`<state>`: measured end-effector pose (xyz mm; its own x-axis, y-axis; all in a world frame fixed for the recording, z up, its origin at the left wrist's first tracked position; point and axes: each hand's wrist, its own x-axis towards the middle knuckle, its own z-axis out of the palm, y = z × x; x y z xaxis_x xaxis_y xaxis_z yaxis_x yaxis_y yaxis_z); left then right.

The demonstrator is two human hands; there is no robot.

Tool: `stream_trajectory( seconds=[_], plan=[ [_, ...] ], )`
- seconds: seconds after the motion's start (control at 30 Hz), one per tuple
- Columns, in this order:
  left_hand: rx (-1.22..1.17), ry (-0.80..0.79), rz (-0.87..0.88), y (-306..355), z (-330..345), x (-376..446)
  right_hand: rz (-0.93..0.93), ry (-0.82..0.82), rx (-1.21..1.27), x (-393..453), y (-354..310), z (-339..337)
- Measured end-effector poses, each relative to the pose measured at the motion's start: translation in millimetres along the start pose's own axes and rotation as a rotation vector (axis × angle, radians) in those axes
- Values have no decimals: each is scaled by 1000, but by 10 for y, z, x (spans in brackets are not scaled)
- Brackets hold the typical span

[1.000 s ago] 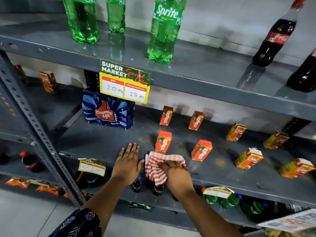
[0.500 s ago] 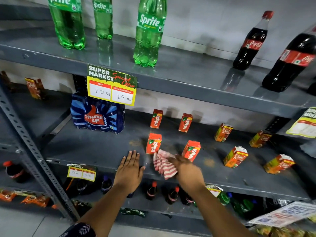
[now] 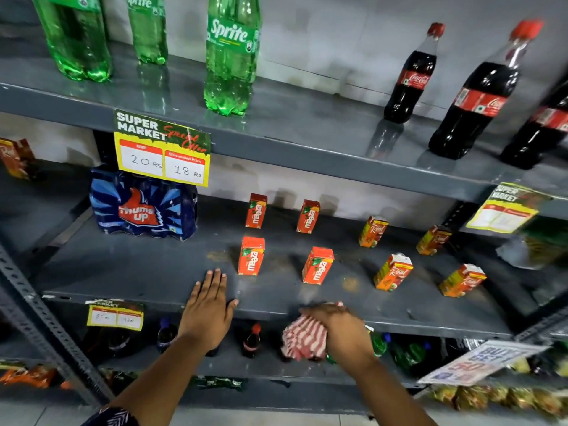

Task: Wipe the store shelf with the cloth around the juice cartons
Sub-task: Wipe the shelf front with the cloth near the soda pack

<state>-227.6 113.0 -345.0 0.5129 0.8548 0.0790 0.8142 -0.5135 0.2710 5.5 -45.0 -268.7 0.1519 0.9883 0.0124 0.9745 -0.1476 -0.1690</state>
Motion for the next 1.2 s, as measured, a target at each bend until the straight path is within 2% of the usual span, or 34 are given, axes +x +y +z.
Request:
stream_trajectory(
  seconds=[0.07, 0.13, 0.2, 0.3, 0.33, 0.53, 0.63, 0.73, 0.8, 0.9, 0.97, 1.03, 1.13, 1.2],
  plan=[
    [-36, 27, 34, 116, -4, -28, 76, 143, -9, 60, 128, -149],
    [-75, 27, 81, 327, 12, -54, 152, 215, -38, 177, 241, -254],
    [-91, 10, 116, 549, 57, -62, 195, 152, -39, 295, 338, -256],
    [-71, -34, 148, 799, 154, -14, 222, -134, -98, 366, 426, -41],
    [-51, -47, 154, 840, 181, 10, 211, -179, -131, 349, 436, 56],
    [52, -58, 163, 923, 251, 32, 85, -141, -111, 10, 608, 101],
    [71, -67, 147, 938, 229, 13, 11, -143, -11, -266, 695, -46],
    [95, -87, 102, 1029, 210, 13, 1, -85, 46, -449, 901, -253],
    [91, -78, 79, 1159, 221, 12, 62, 12, 51, -435, 1087, -381],
    [32, -53, 35, 1472, 283, 58, 141, 156, 22, -193, 1218, -520],
    [-22, -50, -3, 1729, 351, 95, 117, 182, -21, 51, 1236, -518],
    [-16, -49, -46, 1942, 420, 118, 54, 87, -124, 258, 1232, -396],
    [55, -61, -102, 2118, 552, 109, 15, -208, -273, 337, 1285, -77],
    [79, -40, -124, 2130, 583, 111, 10, -242, -315, 303, 1340, 56]
  ],
)
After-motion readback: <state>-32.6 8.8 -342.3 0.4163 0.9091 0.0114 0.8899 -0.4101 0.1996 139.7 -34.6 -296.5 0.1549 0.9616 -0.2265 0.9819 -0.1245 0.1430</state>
